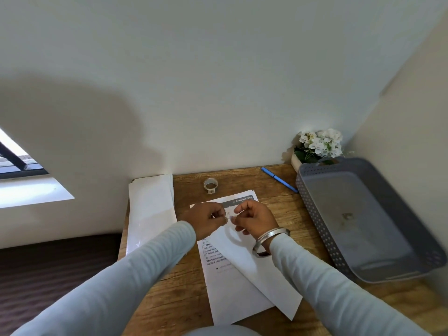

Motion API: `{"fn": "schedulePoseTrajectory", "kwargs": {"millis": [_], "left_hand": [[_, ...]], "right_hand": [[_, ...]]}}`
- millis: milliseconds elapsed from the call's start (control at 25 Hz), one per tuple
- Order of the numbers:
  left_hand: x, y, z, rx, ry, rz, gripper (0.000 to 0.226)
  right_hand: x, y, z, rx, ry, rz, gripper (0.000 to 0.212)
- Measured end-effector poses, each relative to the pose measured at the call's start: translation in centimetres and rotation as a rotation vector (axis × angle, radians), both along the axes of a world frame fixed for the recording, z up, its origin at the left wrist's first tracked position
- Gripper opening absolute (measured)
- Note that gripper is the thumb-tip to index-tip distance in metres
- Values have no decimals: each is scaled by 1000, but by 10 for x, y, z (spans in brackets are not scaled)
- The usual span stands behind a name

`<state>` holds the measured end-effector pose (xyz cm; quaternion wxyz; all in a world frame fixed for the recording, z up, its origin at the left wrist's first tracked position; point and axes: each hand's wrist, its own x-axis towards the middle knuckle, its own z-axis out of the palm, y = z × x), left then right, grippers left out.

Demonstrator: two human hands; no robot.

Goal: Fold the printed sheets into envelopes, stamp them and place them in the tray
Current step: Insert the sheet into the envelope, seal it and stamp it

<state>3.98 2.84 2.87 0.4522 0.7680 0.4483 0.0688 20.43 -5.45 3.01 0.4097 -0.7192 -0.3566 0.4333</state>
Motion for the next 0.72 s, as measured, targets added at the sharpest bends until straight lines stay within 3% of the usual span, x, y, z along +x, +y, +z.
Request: {"fn": "schedulePoseTrajectory", "kwargs": {"millis": [80,160,360,520,640,720], "left_hand": [[3,3,-2,105,54,40,6],[7,8,-8,153,133,85,20],[23,21,-22,11,251,76,48],[36,30,-28,-118,228,145,39],[39,35,-34,-79,206,128,20],[39,36,-35,-63,175,128,20]], "right_hand": [[3,3,-3,-25,16,-97,21],[8,5,-10,-75,75,-224,21],[8,15,-22,-157,214,-325,21],[8,22,-24,-180,189,-319,21],[9,26,-26,-197,170,-298,22],[9,29,-25,-200,163,-291,22]]}}
